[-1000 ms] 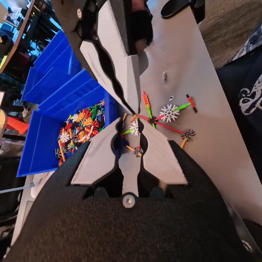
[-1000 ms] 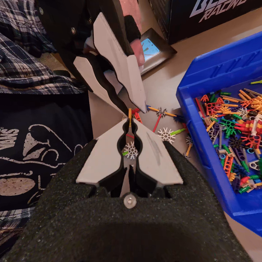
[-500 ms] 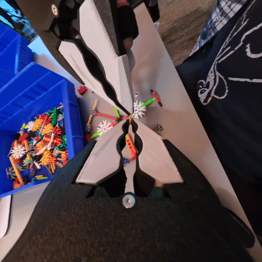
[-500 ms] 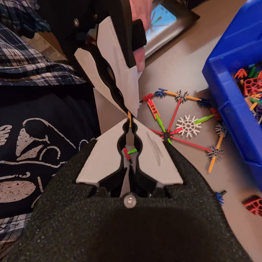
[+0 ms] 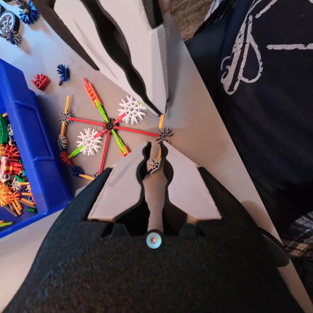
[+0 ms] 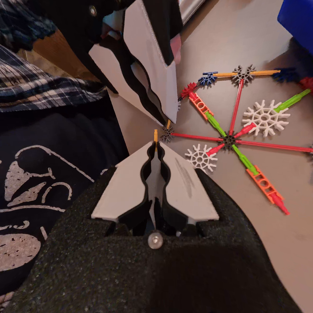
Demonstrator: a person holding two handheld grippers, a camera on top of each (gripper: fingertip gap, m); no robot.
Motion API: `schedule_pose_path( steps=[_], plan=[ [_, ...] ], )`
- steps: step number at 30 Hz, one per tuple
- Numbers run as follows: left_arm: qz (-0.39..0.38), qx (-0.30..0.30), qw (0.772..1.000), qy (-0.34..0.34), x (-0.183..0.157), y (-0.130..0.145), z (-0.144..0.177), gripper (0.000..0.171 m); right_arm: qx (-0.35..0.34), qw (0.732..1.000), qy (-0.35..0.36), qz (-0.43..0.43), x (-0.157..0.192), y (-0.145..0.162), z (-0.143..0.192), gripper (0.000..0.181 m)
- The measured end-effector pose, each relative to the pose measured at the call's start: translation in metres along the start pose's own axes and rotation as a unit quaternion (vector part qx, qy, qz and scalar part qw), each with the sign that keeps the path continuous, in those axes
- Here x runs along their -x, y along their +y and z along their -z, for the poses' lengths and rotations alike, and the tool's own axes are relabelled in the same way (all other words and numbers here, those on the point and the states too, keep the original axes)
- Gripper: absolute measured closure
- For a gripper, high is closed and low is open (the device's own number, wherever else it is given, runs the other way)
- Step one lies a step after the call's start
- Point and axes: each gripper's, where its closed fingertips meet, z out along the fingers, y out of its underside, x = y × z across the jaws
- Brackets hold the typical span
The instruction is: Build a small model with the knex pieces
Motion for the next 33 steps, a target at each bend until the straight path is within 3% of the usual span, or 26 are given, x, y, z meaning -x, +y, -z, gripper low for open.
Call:
schedule_pose_path(
  steps=[13, 33],
  plan=[
    [-0.013, -0.002, 1.000, 0.011, -0.003, -0.003, -0.002, 0.162, 0.010, 0.997, 0.059, -0.038, -0.007, 0.015, -0.012, 0.181],
    [-0.019, 0.013, 0.999, 0.025, -0.009, -0.002, -0.010, 0.165, 0.048, 0.992, 0.116, -0.008, -0.013, 0.021, -0.015, 0.181]
  ],
)
